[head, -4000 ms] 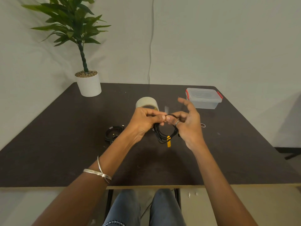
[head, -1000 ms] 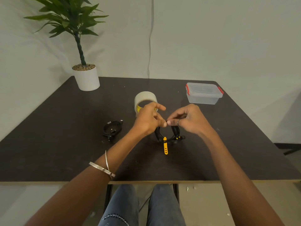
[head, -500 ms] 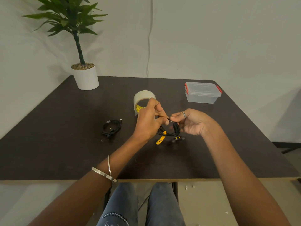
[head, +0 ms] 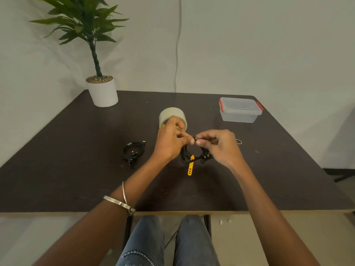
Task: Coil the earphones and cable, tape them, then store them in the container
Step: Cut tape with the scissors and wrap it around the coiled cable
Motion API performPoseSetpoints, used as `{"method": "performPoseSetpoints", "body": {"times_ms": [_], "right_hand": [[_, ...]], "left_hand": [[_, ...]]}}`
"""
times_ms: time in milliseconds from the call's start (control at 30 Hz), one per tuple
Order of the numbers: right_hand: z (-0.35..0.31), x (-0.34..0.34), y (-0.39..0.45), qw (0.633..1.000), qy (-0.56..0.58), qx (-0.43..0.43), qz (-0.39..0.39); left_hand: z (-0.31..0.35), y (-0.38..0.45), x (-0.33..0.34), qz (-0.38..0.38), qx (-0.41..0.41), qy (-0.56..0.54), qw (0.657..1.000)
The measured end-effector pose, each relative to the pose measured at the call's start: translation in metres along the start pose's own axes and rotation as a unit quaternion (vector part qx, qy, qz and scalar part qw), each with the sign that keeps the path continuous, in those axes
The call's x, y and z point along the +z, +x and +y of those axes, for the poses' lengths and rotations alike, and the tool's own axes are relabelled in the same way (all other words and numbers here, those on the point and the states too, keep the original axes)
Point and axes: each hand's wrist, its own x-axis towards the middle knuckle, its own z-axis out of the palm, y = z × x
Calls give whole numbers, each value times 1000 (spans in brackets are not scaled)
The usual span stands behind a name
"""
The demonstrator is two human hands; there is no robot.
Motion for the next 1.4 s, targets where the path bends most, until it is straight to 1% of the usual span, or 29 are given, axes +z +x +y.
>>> {"method": "performPoseSetpoints", "body": {"times_ms": [67, 167, 200, 233, 267, 333, 367, 467, 533, 633, 700, 733, 800, 867, 900, 967, 1000, 1100, 1133, 1167, 1200, 1233, 1300, 1333, 1367, 1400], "right_hand": [[-2, 3, 1, 1000, -23, 7, -7], [-6, 8, 4, 994, -102, 22, -30], [-7, 9, 4, 994, -102, 37, -29], [-7, 11, 4, 996, -69, 59, -25], [-6, 11, 3, 995, 4, 93, -24], [-7, 9, -1, 971, 172, 166, -28], [-7, 7, -2, 957, 221, 187, -23], [-5, 1, -2, 930, 294, 222, -7], [-4, 4, 0, 919, 321, 228, -24], [3, 21, 3, 926, 291, 233, -63], [12, 34, 6, 945, 238, 214, -63], [16, 39, 8, 962, 189, 193, -50], [25, 47, 12, 991, 50, 122, -7], [30, 51, 13, 996, -84, 40, -9], [32, 53, 14, 992, -118, 25, -23], [32, 53, 17, 990, -131, 40, -36], [29, 50, 21, 990, -129, 45, -16], [10, 37, 42, 985, -91, 7, 145], [1, 34, 53, 983, -80, -19, 163], [-8, 33, 65, 985, -90, -45, 137], [-15, 36, 78, 988, -120, -64, 72], [-19, 39, 90, 983, -169, -71, -4], [-25, 44, 108, 951, -272, -71, -131], [-25, 43, 115, 938, -296, -65, -172], [-23, 42, 120, 934, -296, -55, -191], [-20, 39, 123, 940, -278, -47, -191]], "left_hand": [[-1, -2, 0, 7, 8, 10, 1000], [-2, -4, 2, 10, 18, 17, 1000], [-2, -4, 1, 7, 15, 13, 1000], [-3, -3, -1, -1, 3, 2, 1000], [-5, -1, -3, -15, -14, -19, 1000], [-9, 1, -9, -35, -57, -72, 995], [-11, 1, -14, -38, -76, -94, 992], [-16, 0, -30, -38, -122, -131, 983], [-20, 0, -38, -16, -130, -127, 983], [-28, -2, -47, 46, -137, -114, 983], [-32, -3, -50, 80, -144, -107, 981], [-35, -3, -52, 92, -146, -106, 979], [-40, -3, -56, 113, -144, -107, 977], [-43, -3, -61, 135, -141, -109, 975], [-45, -3, -62, 146, -139, -109, 973], [-48, -2, -66, 162, -136, -109, 971], [-49, -3, -67, 168, -135, -109, 970], [-52, -1, -68, 182, -136, -106, 968], [-52, 0, -68, 186, -137, -104, 967], [-53, 1, -68, 191, -138, -100, 967], [-53, 2, -68, 195, -140, -96, 966], [-53, 4, -68, 195, -141, -92, 966], [-53, 5, -68, 190, -142, -80, 968], [-53, 5, -68, 186, -143, -76, 969], [-53, 5, -68, 183, -142, -75, 970], [-53, 5, -68, 182, -142, -76, 970]]}}
